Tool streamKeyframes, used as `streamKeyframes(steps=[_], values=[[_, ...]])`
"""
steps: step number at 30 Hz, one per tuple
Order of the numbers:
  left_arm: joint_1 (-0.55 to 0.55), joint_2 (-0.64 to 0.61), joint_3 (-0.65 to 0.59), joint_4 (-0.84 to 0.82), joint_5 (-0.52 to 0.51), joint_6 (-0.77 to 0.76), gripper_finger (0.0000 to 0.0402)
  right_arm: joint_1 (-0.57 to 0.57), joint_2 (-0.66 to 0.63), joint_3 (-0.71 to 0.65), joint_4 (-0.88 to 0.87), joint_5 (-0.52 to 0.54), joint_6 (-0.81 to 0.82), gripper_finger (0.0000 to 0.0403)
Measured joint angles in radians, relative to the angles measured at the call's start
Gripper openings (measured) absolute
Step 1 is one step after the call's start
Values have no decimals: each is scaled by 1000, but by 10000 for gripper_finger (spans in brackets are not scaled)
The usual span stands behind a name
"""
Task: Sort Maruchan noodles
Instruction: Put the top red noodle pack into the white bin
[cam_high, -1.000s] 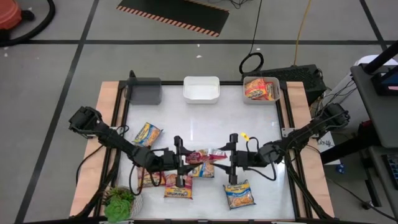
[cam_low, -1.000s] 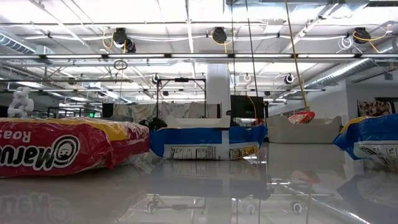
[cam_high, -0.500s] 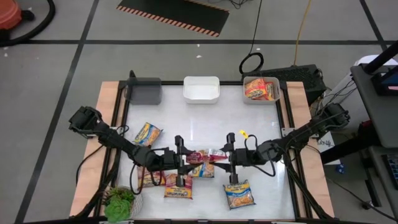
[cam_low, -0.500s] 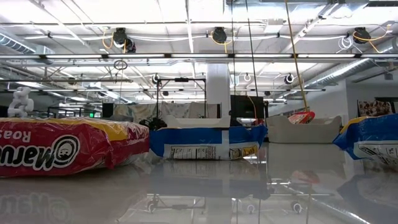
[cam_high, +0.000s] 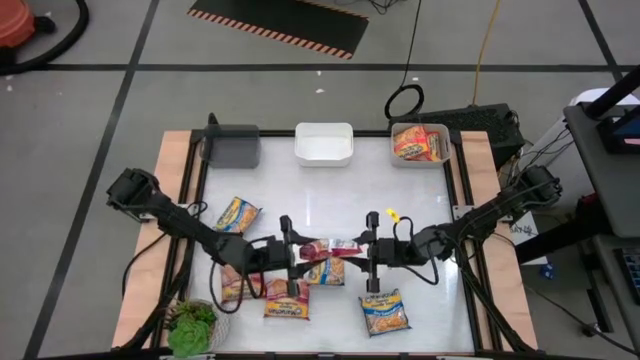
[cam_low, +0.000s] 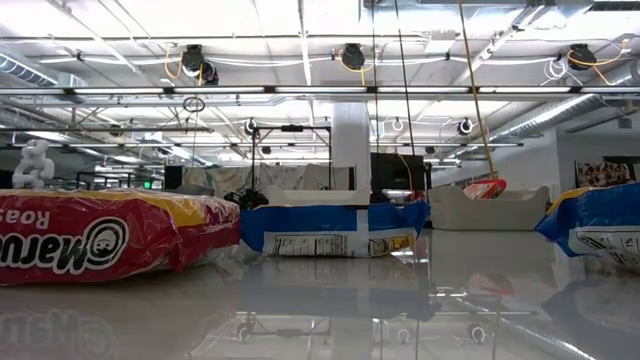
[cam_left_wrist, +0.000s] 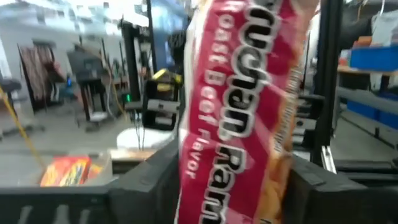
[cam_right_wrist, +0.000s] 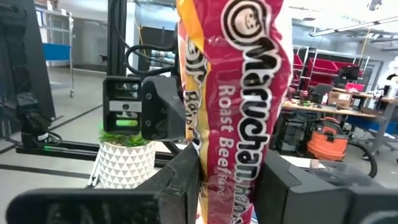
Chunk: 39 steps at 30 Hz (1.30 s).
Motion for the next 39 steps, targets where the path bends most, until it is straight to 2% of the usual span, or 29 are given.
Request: streamKeyframes(steps=[7,14,18,22,25,33,39], values=[[12,-173,11,-353,-4,-127,274,9,-39,0,-61,66,-13,89],[-18,-314,10,-572,-9,-192,284,17,-106,1,-259,96,63,89],[-39,-353,10,-622,-7,-201,285,14,-128,22,-460,97,186,89],[-47,-354,10,-632,5,-203,285,6,-104,118,-698,92,313,89],[-33,-350,9,-636,40,-209,285,5,-70,181,-798,89,361,89],[-5,-348,9,-726,131,-248,285,-18,-4,245,-849,-64,519,90],[-6,-348,9,-749,152,-248,299,-54,25,247,-892,-118,570,90]])
